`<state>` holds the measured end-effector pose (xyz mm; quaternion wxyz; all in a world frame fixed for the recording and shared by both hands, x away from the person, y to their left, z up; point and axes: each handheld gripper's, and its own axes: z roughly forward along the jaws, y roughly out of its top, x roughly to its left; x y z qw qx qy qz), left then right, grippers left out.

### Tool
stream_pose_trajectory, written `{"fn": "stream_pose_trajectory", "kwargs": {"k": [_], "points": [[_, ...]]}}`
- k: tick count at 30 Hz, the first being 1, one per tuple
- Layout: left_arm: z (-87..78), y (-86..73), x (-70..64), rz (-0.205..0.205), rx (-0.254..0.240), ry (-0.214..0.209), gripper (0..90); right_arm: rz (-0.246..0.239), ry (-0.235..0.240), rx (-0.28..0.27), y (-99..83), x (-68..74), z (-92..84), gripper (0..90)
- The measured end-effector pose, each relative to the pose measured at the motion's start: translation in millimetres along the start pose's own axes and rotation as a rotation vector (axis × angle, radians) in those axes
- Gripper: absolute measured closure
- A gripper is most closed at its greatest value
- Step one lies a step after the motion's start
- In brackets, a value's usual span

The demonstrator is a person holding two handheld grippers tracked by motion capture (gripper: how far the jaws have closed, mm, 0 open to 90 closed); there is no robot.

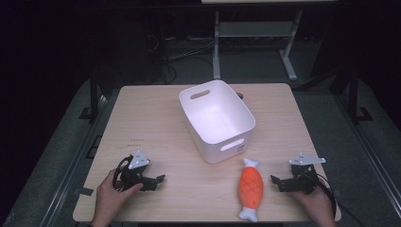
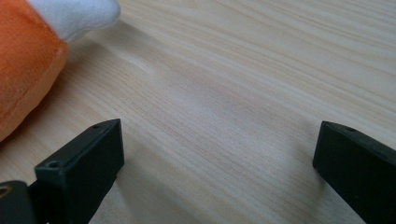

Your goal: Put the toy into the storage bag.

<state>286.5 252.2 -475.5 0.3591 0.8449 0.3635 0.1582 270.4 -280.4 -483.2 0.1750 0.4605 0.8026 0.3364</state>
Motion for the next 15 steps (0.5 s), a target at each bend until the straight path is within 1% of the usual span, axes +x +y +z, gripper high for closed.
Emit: {"fn": "stream_pose_trajectory", "kwargs": {"k": [5,6,7,9,11,12,13,14,15], "points": [[0.0,0.0,0.0,0.0,0.0,0.0,12.6,-0.001,0.001,-0.001,-0.1,-0.1,-0.2,2.2],[0.1,0.0,0.0,-0.001,-0.001,0.0,12.6,-0.004,0.004,-0.006,-0.3,-1.1,-1.7,7.2],[0.1,0.0,0.0,-0.001,-0.001,0.0,12.6,-0.004,0.004,-0.006,-0.3,-1.1,-1.7,7.2],[0.0,0.0,0.1,0.0,0.0,0.0,12.6,-0.006,0.006,0.002,0.5,-2.0,-4.4,13.3],[0.0,0.0,0.1,0.0,0.0,0.0,12.6,-0.005,0.01,0.018,1.6,-3.1,-7.0,14.9],[-0.1,-0.1,0.0,0.0,0.0,0.001,12.7,-0.007,0.008,0.033,3.4,-3.5,-9.5,21.2],[-0.1,-0.1,0.0,0.0,0.0,0.001,12.7,-0.007,0.008,0.033,3.4,-3.5,-9.5,21.2],[-0.1,-0.1,0.0,0.0,0.0,0.001,12.7,-0.008,0.009,0.03,5.5,-3.9,-11.3,26.4],[-0.1,-0.1,0.0,0.0,0.0,0.001,12.7,-0.008,0.009,0.03,5.5,-3.9,-11.3,26.4]]}}
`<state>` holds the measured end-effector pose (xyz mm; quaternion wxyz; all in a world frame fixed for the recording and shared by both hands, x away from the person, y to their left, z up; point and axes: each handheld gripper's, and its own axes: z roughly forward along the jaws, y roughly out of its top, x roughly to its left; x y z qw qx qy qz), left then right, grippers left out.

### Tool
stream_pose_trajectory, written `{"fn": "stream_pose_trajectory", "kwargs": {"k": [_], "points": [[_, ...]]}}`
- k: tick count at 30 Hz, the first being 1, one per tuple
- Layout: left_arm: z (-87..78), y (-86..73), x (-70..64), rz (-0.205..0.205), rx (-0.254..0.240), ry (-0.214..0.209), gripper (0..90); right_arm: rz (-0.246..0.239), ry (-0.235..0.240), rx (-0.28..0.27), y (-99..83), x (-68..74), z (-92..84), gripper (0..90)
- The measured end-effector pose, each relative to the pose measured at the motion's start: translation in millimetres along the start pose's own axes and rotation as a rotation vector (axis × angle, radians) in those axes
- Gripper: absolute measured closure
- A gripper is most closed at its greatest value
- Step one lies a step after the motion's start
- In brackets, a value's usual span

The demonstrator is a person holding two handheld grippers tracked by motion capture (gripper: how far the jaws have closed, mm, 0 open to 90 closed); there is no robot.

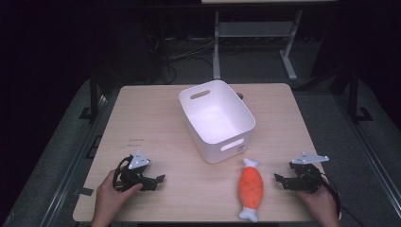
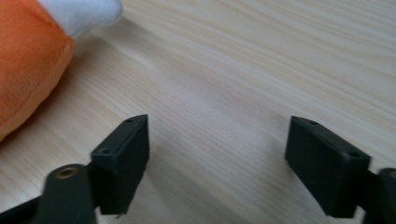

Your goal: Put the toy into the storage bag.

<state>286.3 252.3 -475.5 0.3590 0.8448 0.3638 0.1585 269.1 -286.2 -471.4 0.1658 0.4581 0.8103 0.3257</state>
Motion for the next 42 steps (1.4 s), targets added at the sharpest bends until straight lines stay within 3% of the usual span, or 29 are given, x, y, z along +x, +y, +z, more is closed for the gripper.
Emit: {"fn": "stream_pose_trajectory", "kwargs": {"k": [2,3,4,6,7,8,11,29,42], "points": [[0.0,0.0,0.0,0.0,0.0,0.0,12.7,-0.009,0.013,0.012,2.7,0.5,-2.5,36.4],[0.0,0.0,0.0,0.0,0.0,0.0,12.7,-0.022,0.027,0.01,5.4,0.4,-4.5,46.5],[0.0,0.0,0.0,0.0,0.0,0.0,12.7,-0.022,0.027,0.01,5.4,0.4,-4.5,46.5],[0.0,0.0,0.0,0.0,0.0,0.0,12.7,-0.027,0.039,0.011,7.7,1.1,-6.9,57.1],[0.0,0.0,0.0,0.0,0.0,0.0,12.7,-0.03,0.047,0.022,9.9,1.2,-7.6,68.6],[0.0,0.0,0.0,0.0,0.0,0.0,12.7,-0.03,0.047,0.022,9.9,1.2,-7.6,68.6],[0.0,0.0,0.0,0.0,0.0,0.0,12.7,-0.042,0.06,0.041,14.4,1.1,-9.9,88.8],[0.0,0.0,0.0,0.0,0.0,0.0,12.7,-0.065,0.117,0.029,36.1,8.5,-4.0,89.8],[0.0,0.0,0.0,0.0,0.0,0.0,12.7,-0.097,0.153,0.043,52.7,20.8,10.6,89.8]]}}
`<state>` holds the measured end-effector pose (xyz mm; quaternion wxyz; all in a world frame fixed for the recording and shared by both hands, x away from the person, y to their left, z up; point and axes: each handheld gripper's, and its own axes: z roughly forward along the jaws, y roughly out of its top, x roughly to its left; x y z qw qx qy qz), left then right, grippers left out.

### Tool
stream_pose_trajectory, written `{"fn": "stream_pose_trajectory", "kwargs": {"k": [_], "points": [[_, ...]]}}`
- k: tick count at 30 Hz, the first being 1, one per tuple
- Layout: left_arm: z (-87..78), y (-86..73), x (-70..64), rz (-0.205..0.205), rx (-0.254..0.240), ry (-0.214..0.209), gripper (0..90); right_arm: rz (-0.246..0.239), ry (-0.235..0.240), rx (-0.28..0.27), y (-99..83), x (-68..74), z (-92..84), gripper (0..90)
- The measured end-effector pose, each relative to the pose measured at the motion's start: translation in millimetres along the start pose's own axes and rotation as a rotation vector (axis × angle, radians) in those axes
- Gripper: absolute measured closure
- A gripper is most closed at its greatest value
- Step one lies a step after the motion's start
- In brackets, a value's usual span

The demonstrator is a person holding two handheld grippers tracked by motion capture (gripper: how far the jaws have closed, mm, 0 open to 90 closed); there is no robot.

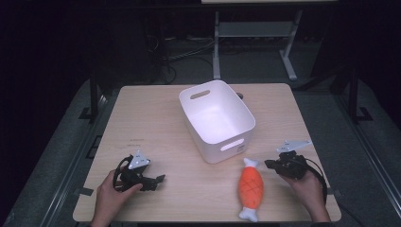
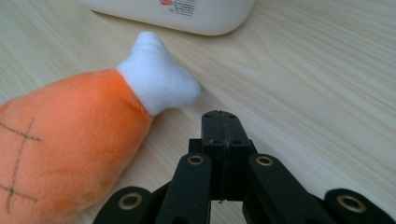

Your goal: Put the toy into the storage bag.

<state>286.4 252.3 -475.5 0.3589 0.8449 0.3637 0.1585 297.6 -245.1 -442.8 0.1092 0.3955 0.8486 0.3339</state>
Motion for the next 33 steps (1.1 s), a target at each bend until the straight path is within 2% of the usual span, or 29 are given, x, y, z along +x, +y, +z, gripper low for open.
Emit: {"fn": "stream_pose_trajectory", "kwargs": {"k": [22,33], "points": [[0.0,0.0,0.0,0.0,0.0,0.0,12.7,-0.047,0.045,0.04,19.3,13.7,20.6,89.8],[0.0,0.0,0.0,0.0,0.0,0.0,12.7,-0.083,0.071,0.036,34.4,22.8,29.9,89.8]]}}
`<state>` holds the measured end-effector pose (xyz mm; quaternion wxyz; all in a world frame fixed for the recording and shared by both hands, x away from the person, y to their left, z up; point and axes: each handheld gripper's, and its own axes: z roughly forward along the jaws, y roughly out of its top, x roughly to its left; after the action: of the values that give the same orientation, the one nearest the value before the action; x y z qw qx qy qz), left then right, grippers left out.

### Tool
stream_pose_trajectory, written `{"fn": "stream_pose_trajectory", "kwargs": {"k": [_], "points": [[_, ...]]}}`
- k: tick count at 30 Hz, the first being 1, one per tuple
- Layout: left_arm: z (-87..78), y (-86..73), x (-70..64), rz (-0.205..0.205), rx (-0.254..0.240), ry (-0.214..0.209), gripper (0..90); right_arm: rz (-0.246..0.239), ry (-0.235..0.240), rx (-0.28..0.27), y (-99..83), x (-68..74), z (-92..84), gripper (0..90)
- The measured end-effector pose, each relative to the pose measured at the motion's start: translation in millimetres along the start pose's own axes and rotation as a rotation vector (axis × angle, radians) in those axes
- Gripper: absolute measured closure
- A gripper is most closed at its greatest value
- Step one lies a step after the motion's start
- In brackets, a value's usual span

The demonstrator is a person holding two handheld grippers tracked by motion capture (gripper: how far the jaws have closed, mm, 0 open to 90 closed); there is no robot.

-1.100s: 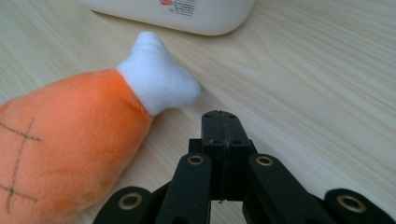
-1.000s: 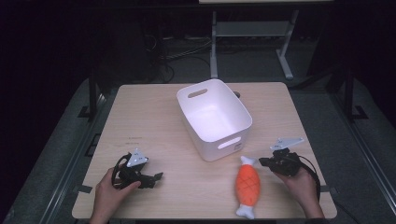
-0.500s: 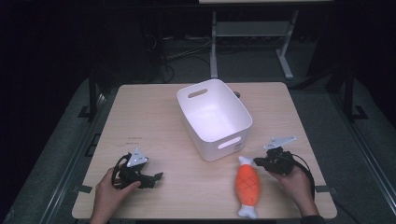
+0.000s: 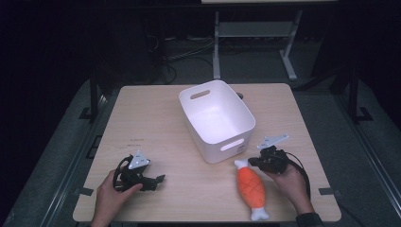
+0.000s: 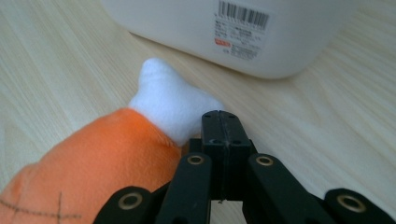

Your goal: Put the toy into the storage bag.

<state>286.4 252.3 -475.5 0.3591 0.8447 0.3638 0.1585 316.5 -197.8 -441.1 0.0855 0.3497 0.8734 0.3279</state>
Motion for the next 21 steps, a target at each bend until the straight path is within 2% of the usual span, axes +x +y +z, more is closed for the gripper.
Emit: {"fn": "stream_pose_trajectory", "kwargs": {"k": [21], "points": [[0.0,0.0,0.0,0.0,0.0,0.0,12.7,-0.098,0.071,0.011,28.8,25.2,21.2,89.8]]}}
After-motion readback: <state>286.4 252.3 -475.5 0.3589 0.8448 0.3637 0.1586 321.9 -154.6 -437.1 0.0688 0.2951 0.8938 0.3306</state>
